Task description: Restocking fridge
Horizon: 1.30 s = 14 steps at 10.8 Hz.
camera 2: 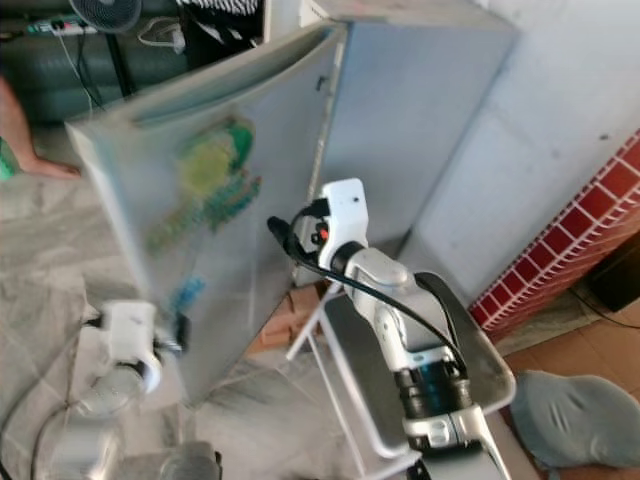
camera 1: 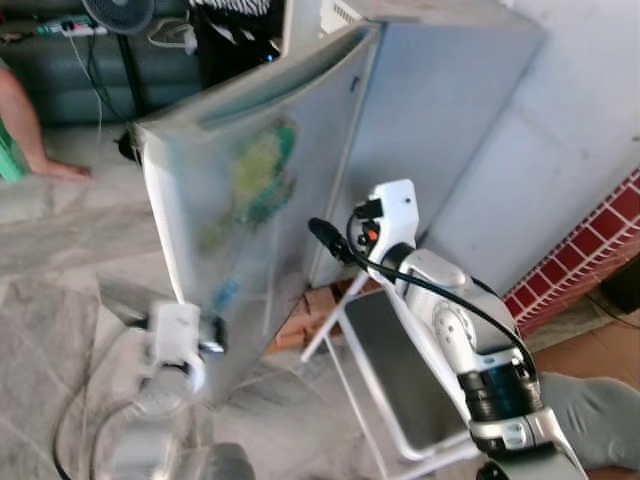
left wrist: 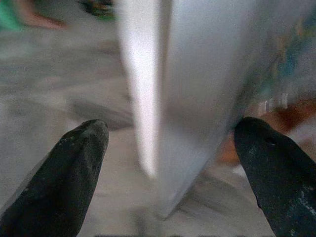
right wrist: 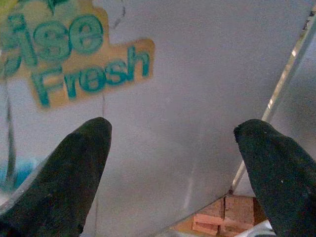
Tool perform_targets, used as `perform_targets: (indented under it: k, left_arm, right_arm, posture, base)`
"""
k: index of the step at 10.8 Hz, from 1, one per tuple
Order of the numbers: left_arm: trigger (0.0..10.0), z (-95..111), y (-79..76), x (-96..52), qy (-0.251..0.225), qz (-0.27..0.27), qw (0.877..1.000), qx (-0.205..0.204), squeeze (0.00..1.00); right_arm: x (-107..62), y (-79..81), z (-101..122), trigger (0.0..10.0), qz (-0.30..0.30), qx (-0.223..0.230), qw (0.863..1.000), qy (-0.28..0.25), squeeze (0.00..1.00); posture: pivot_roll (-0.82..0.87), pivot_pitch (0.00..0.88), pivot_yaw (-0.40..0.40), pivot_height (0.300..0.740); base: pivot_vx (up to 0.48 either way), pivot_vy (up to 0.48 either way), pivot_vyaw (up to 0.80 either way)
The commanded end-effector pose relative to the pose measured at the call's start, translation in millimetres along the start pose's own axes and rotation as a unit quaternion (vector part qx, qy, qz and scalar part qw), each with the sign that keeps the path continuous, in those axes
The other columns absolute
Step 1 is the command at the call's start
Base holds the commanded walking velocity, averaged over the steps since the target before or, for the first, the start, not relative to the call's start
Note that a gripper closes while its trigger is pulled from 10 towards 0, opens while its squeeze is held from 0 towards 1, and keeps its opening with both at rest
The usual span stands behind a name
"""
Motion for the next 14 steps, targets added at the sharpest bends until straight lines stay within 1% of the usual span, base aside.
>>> perform_targets:
  k: [1, 2, 3, 4, 5, 6, 7, 8, 9, 10, 11, 12, 13, 14]
  left_arm:
    - [10.0, 10.3, 44.0, 3.0, -0.025, 0.085, 0.996, -0.005, 0.00]
    - [10.0, 18.4, 64.7, 3.9, -0.041, 0.126, 0.991, -0.003, 0.00]
    - [10.0, 22.4, 84.4, 1.1, -0.052, 0.168, 0.984, -0.007, 0.00]
    - [10.0, 23.0, 122.7, -10.0, -0.066, 0.255, 0.964, -0.019, 0.00]
    - [10.0, 22.4, 177.9, -33.8, -0.078, 0.367, 0.927, -0.017, 0.00]
    - [10.0, 24.2, 206.9, -52.4, -0.085, 0.430, 0.899, 0.009, 0.00]
    - [10.0, 18.6, 234.7, -73.0, -0.076, 0.480, 0.874, 0.008, 0.00]
    - [10.0, 16.5, 247.5, -82.0, -0.078, 0.501, 0.862, -0.001, 0.00]
    - [10.0, 13.9, 252.7, -84.1, -0.073, 0.507, 0.859, -0.008, 0.00]
    - [10.0, 12.5, 241.8, -73.6, -0.083, 0.475, 0.876, -0.014, 0.00]
    - [10.0, 13.3, 233.0, -69.1, -0.087, 0.462, 0.883, -0.011, 0.00]
    - [10.0, 11.6, 226.9, -64.2, -0.087, 0.454, 0.887, -0.018, 0.00]
    - [10.0, 14.2, 219.1, -59.0, -0.096, 0.421, 0.902, 0.011, 0.00]
    - [10.0, 11.6, 211.7, -52.2, -0.101, 0.396, 0.912, -0.016, 0.00]
  right_arm:
    - [-6.3, -13.5, -0.6, 10.0, -0.027, -0.006, 1.000, -0.007, 0.00]
    - [-7.4, -17.1, -1.8, 10.0, -0.033, -0.006, 0.999, -0.007, 0.00]
    - [-8.6, -19.7, -2.7, 10.0, -0.036, -0.007, 0.999, -0.007, 0.00]
    - [-9.0, -24.2, -5.5, 10.0, -0.044, -0.007, 0.999, -0.004, 0.00]
    - [-9.5, -28.3, -7.5, 10.0, -0.050, -0.006, 0.999, -0.002, 0.00]
    - [-9.9, -30.1, -9.2, 10.0, -0.052, -0.008, 0.999, 0.000, 0.00]
    - [-10.1, -31.9, -11.2, 10.0, -0.054, -0.010, 0.998, 0.002, 0.00]
    - [-9.9, -34.0, -13.1, 10.0, -0.057, -0.011, 0.998, 0.004, 0.00]
    - [-9.5, -35.7, -11.5, 10.0, -0.062, -0.007, 0.998, -0.004, 0.00]
    - [-10.3, -37.5, -18.2, 10.0, -0.067, -0.011, 0.998, 0.010, 0.00]
    - [-12.4, -39.5, -22.4, 10.0, -0.072, -0.012, 0.997, 0.015, 0.00]
    - [-14.8, -41.3, -25.6, 10.0, -0.075, -0.010, 0.997, 0.015, 0.00]
    - [-16.7, -42.3, -27.8, 10.0, -0.077, -0.021, 0.997, 0.018, 0.00]
    - [-17.5, -43.4, -28.9, 10.0, -0.081, -0.024, 0.996, 0.018, 0.00]
  posture:
    - [0.16, 0.000, -0.104, 0.740]
    - [0.15, 0.000, -0.103, 0.740]
    - [0.16, 0.000, -0.104, 0.740]
    - [0.17, 0.000, -0.108, 0.740]
    - [0.17, 0.000, -0.112, 0.740]
    - [0.18, 0.000, -0.117, 0.740]
    - [0.18, 0.000, -0.119, 0.740]
    - [0.19, 0.000, -0.120, 0.740]
    - [0.19, 0.001, -0.120, 0.740]
    - [0.19, 0.001, -0.117, 0.740]
    - [0.19, 0.002, -0.117, 0.740]
    - [0.19, 0.002, -0.117, 0.740]
    - [0.18, 0.003, -0.115, 0.740]
    - [0.18, 0.003, -0.113, 0.740]
  base:
    - [0.000, 0.000, 0.00]
    - [0.000, 0.000, 0.00]
    - [0.000, 0.000, 0.00]
    - [0.000, 0.000, 0.00]
    - [0.000, 0.000, 0.00]
    - [0.000, 0.000, 0.00]
    - [0.000, 0.000, 0.00]
    - [0.000, 0.000, 0.00]
    - [0.000, 0.000, 0.00]
    - [0.000, 0.480, -0.80]
    - [0.000, 0.480, -0.80]
    - [0.000, 0.480, 0.00]
    - [0.000, 0.435, 0.00]
    - [0.000, 0.000, 0.00]
Point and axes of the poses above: a point about 5 cm out from each wrist's last joint towards the gripper, its own x axis pointing out of the wrist towards the gripper, its own z axis along the axis of the wrist's last joint, y = z × x, the point moved 4 cm from there along x, pointing out of the wrist towards the gripper, and after that the axes turned 6 degrees about -x, right-handed, at the moved point
